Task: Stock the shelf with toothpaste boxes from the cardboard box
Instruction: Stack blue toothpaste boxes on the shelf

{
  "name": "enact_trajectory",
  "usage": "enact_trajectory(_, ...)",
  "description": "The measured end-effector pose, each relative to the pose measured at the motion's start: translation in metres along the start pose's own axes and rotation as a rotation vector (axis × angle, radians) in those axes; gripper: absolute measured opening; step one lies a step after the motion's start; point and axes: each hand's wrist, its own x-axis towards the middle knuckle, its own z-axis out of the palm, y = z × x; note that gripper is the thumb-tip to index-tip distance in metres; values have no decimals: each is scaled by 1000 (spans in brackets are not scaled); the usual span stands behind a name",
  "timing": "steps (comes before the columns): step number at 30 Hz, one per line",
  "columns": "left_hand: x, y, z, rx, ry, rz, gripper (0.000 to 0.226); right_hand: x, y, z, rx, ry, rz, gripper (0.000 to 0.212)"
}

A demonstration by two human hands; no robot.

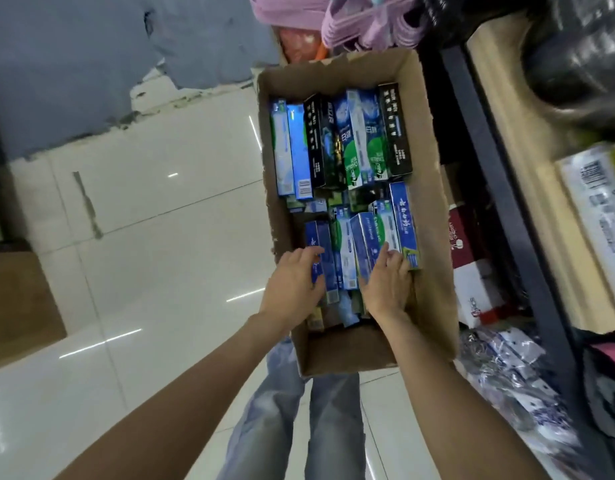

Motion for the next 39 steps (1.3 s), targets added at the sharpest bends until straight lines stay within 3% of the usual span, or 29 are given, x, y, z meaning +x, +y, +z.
enact_trajectory(5, 58, -16, 75, -108, -168, -347, 68, 18, 5, 41, -108, 129, -66, 80)
enact_trajectory(9, 79, -20, 107, -273, -128, -598, 78, 20, 4, 41, -106, 198, -145, 70)
enact_trajectory(11, 80, -20, 114, -267, -100, -593, 76, 24, 1, 32, -65, 184, -194, 68)
enact_trajectory(15, 78, -16, 121, -182, -99, -565, 67, 32, -5, 20, -57, -47, -265, 80)
enact_trajectory(17, 78, -13, 124, -165, -98, -558, 71, 33, -4, 12, -20, -80, -256, 72)
enact_trajectory(20, 80, -12, 122, -135, -89, -521, 74, 29, 9, -1, 84, -29, -267, 55)
enact_trajectory(25, 77, -23, 122, -202, -46, -513, 74, 19, 36, -8, 125, 177, -339, 55)
enact_trajectory(30, 67, -15, 121, -208, 31, -500, 62, 22, 46, -3, 144, 156, -299, 51)
enact_trajectory(34, 50, 4, 94, -465, 124, -488, 45, 21, 49, -19, 219, 126, -244, 43)
enact_trajectory(39, 23, 25, 30, -942, 82, -465, 40, 0, 56, -57, 13, 222, -327, 57)
